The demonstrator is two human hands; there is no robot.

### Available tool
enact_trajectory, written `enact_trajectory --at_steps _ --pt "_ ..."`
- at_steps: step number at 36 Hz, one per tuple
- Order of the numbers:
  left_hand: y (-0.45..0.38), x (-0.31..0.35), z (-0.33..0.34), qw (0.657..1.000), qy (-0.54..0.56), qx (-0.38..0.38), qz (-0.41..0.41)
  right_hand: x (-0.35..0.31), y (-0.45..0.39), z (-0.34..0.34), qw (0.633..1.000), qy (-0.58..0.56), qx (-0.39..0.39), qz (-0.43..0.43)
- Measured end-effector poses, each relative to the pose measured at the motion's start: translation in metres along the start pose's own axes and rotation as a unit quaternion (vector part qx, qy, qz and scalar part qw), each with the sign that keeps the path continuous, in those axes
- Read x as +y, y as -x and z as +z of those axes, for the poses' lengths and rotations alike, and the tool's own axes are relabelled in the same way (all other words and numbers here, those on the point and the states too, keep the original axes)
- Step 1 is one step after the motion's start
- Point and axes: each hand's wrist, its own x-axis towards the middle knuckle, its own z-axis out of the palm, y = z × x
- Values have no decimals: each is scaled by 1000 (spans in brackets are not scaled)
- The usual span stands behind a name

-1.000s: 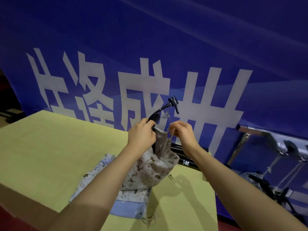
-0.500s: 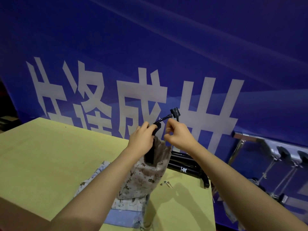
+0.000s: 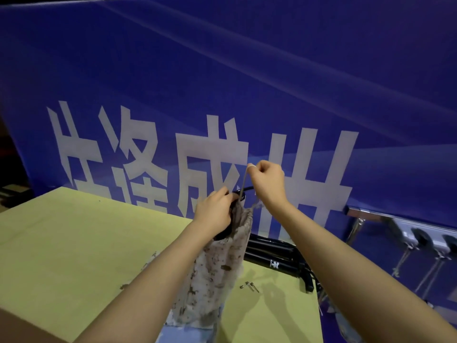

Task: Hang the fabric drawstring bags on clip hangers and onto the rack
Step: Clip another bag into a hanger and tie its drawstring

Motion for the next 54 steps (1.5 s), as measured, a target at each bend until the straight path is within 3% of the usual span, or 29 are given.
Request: enact_trajectory --at_steps 5,12,18,20,23,26,31,34,37,41,46,51,54 --pt "4 1 7 1000 4 -21 -5 5 0 0 997 -44 -26 53" --pt "10 -6 21 1000 17 -25 -8 15 12 -8 994 79 -78 3" --pt "15 -10 23 995 101 12 0 21 17 -10 976 109 -189 -12" --pt "16 -8 24 987 160 1 -22 27 17 -10 950 187 -241 -59" --pt "17 -6 28 968 245 -1 -61 43 20 -7 872 346 -323 -127" --pt "20 -7 33 960 274 -6 -62 53 24 -6 840 416 -310 -156" --pt "26 -11 42 936 333 -20 -110 59 22 -9 850 405 -301 -152" --pt "29 -15 53 943 303 -51 -130 65 24 -6 858 396 -294 -145" --pt "33 -22 68 985 103 -121 -63 70 26 -2 860 398 -284 -144" --pt "42 -26 78 986 -38 -158 21 74 27 0 866 395 -273 -140" --pt "45 -26 84 991 -37 -121 43 84 32 1 882 384 -241 -130" --pt "45 -10 87 997 14 -1 80 92 36 4 905 343 -226 -112" --pt "37 6 90 996 -3 -22 84 93 35 6 916 318 -221 -103"
